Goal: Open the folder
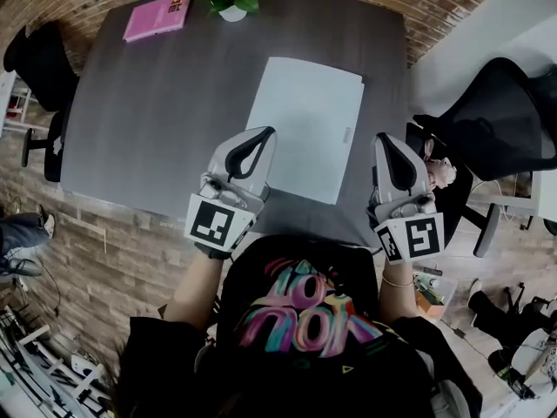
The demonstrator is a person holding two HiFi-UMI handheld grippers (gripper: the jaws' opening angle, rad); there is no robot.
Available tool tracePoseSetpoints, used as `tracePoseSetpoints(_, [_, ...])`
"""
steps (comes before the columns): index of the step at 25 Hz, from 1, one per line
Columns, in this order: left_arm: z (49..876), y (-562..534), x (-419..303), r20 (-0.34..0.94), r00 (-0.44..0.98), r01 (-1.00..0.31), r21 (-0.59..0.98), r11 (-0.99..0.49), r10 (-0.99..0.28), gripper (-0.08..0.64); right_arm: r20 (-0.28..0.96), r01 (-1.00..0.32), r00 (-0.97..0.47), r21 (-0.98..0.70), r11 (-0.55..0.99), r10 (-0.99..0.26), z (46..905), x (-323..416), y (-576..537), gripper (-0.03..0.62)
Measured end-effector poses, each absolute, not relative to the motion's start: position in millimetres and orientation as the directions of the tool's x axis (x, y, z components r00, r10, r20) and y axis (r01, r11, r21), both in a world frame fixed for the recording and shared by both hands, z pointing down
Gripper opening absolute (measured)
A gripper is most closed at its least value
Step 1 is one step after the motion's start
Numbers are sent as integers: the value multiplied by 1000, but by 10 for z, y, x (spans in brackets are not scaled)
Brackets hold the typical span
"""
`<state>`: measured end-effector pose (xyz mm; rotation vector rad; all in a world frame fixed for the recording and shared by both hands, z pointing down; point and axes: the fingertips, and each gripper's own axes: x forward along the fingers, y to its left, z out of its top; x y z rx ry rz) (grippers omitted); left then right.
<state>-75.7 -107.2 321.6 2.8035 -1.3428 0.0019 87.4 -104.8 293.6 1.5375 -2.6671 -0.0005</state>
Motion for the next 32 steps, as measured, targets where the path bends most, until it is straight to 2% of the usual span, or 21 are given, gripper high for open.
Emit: tracePoseSetpoints(32, [3151,-1075,-858,6,573,-820,-10,-573,-820,-1,51,-844,-535,17,537,-843,2937,920,-1090,-2])
